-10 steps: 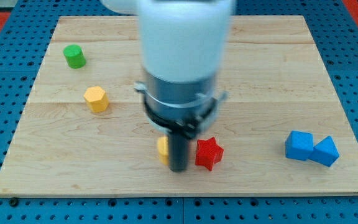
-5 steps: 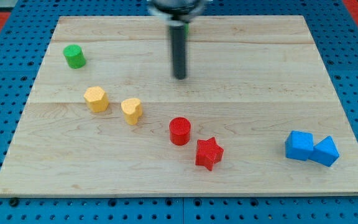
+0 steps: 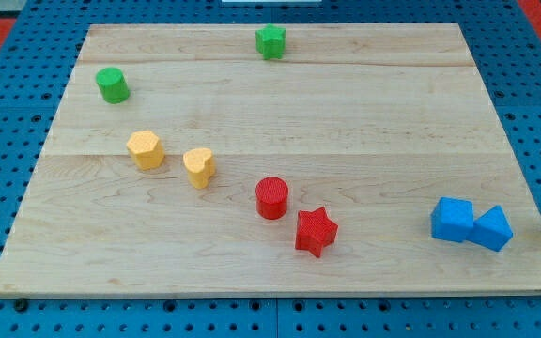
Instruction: Move the blue cube diagonal top right to the green circle
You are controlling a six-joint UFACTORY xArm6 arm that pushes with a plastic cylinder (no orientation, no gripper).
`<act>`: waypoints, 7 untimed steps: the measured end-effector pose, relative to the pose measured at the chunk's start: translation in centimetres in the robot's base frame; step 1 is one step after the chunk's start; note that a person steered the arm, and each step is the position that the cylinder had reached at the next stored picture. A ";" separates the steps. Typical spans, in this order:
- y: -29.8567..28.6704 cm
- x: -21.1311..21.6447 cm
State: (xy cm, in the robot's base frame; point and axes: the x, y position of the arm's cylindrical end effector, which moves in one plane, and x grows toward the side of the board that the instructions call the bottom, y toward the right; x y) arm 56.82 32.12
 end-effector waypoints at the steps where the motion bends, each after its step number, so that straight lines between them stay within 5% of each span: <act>1: -4.9 -0.3; 2: -15.6 -1.5; 4: -26.7 -7.1; 7: -44.8 -22.0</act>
State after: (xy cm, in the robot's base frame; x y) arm 34.77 -12.73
